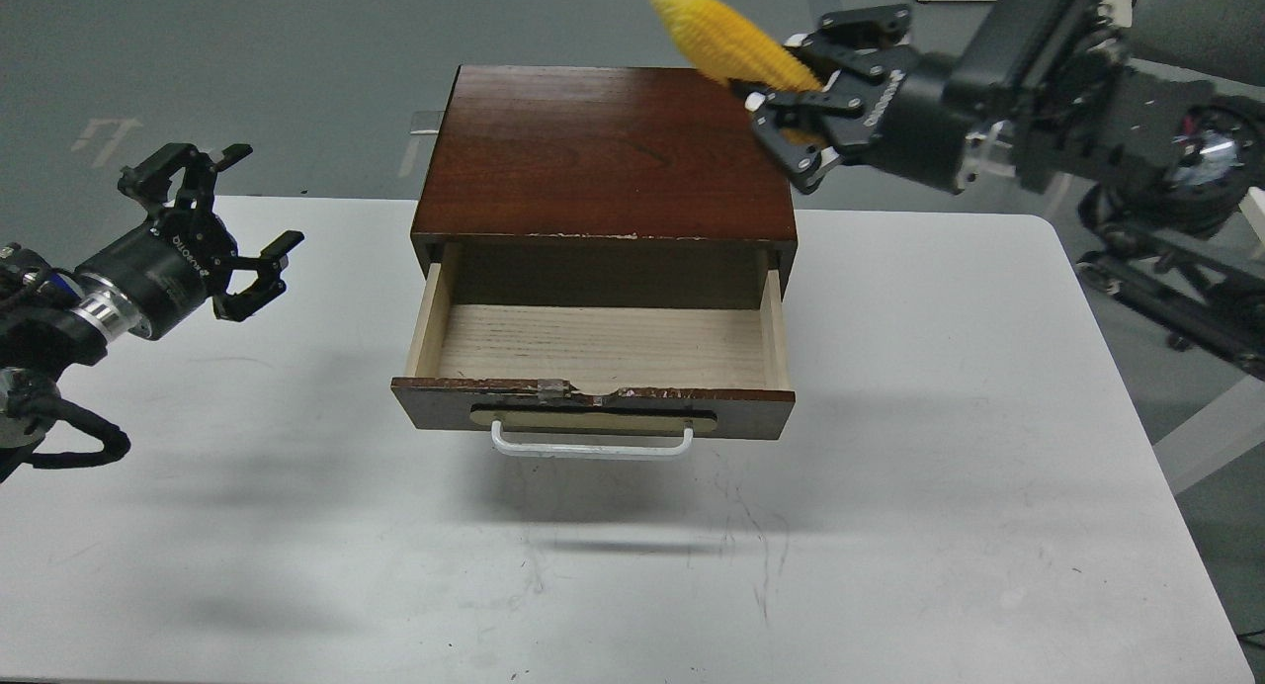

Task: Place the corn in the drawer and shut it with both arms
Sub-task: 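Lift the corn and carry it over the open drawer, then lower the corn into the drawer and open the right gripper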

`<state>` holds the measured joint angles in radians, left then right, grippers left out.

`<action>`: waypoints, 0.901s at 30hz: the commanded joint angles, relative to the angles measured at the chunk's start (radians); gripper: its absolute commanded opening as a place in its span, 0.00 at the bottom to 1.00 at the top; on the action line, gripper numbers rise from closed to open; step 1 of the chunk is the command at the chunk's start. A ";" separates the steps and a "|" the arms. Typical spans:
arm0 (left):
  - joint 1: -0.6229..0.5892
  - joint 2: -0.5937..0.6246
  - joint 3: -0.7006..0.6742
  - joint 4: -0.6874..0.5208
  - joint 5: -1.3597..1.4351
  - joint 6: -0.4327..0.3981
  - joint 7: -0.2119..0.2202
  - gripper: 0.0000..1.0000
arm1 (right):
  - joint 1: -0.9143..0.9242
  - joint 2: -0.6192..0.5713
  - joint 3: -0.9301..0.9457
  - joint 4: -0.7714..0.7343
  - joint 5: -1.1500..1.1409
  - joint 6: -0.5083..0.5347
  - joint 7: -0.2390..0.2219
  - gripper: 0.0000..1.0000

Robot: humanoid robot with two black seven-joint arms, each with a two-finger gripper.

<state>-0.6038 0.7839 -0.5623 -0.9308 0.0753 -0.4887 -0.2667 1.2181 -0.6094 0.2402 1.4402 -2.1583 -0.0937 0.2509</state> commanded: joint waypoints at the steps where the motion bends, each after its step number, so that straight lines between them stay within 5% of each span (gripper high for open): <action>1: 0.001 0.008 -0.001 0.000 0.000 0.000 0.000 0.98 | 0.005 0.083 -0.080 0.003 -0.023 -0.018 0.024 0.00; 18: 0.012 0.041 -0.005 0.000 -0.005 0.000 -0.006 0.98 | 0.006 0.227 -0.205 -0.110 -0.023 -0.021 0.024 0.01; 20: 0.012 0.041 -0.007 0.000 -0.005 0.000 -0.008 0.98 | 0.005 0.227 -0.205 -0.112 -0.023 -0.021 0.024 0.18; 24: 0.013 0.040 -0.005 0.000 -0.005 0.000 -0.006 0.98 | -0.005 0.229 -0.205 -0.115 -0.023 -0.021 0.024 0.78; 27: 0.013 0.038 -0.005 0.000 -0.005 0.000 -0.006 0.98 | -0.006 0.227 -0.205 -0.115 -0.023 -0.021 0.024 0.90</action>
<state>-0.5909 0.8241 -0.5688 -0.9311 0.0706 -0.4887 -0.2735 1.2138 -0.3809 0.0352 1.3261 -2.1817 -0.1149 0.2746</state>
